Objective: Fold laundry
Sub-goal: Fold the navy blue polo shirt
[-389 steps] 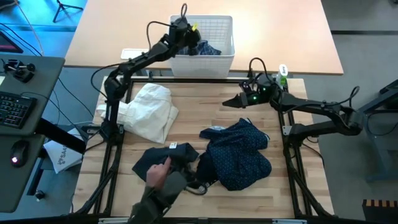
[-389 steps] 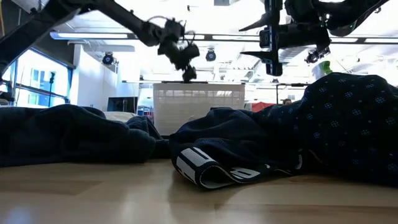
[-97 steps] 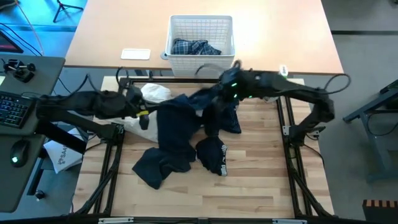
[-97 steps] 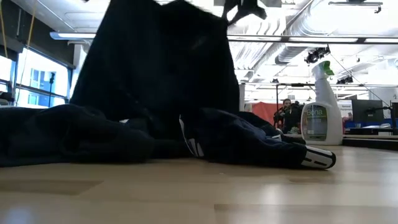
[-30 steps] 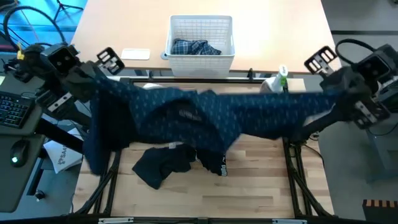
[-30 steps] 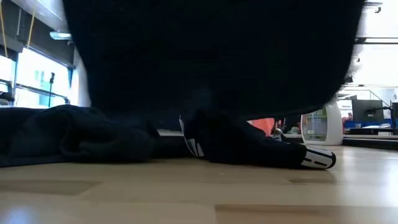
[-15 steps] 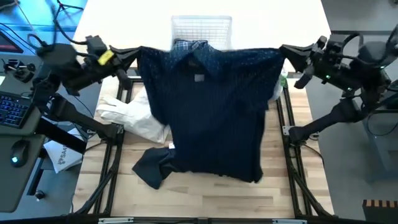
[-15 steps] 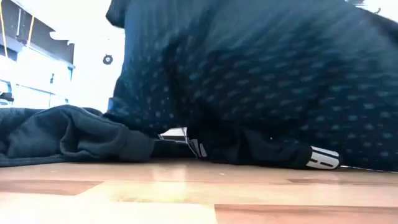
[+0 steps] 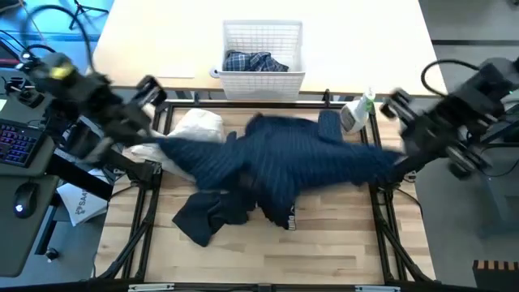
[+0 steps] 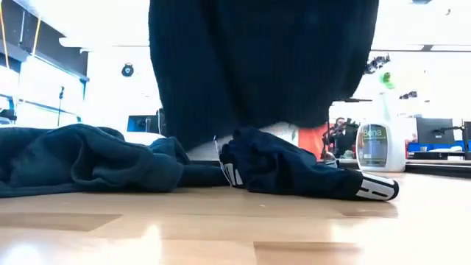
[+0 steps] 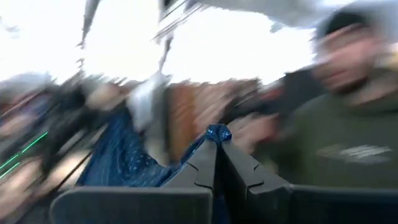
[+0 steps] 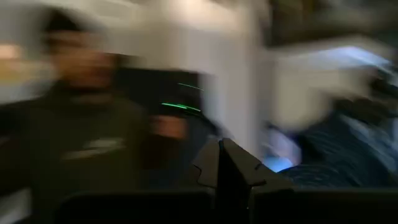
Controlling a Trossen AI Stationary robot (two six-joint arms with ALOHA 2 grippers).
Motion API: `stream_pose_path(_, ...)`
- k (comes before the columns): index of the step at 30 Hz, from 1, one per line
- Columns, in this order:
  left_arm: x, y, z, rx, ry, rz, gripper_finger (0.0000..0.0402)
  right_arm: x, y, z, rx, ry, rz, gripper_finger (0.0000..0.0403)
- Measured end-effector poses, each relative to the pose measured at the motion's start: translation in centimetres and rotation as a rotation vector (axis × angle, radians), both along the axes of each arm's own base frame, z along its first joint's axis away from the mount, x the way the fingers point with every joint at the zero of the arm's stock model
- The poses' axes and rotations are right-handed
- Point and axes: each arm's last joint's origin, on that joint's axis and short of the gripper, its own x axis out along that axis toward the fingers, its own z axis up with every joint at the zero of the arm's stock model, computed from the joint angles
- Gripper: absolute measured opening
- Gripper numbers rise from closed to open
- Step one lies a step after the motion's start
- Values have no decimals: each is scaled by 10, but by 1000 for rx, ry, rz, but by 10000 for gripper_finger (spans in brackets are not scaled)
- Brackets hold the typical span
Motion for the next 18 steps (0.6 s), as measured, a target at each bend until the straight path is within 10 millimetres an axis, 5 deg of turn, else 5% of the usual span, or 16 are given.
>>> stream_pose_path(3, -3, -11, 17, -4, -224, -168, 0, 4, 14, 16, -23, -260, 136, 0)
stream_pose_path(8, -11, -7, 31, -76, -375, -85, 0, -14, 5, 46, 111, -524, -97, 0)
stream_pose_path(12, -8, 9, 21, -112, -226, 267, 0, -22, -12, 47, 193, -385, -470, 0)
stream_pose_path(18, 6, 38, -16, -75, 180, 864, 0, -24, -37, 17, 194, 29, -1042, 0)
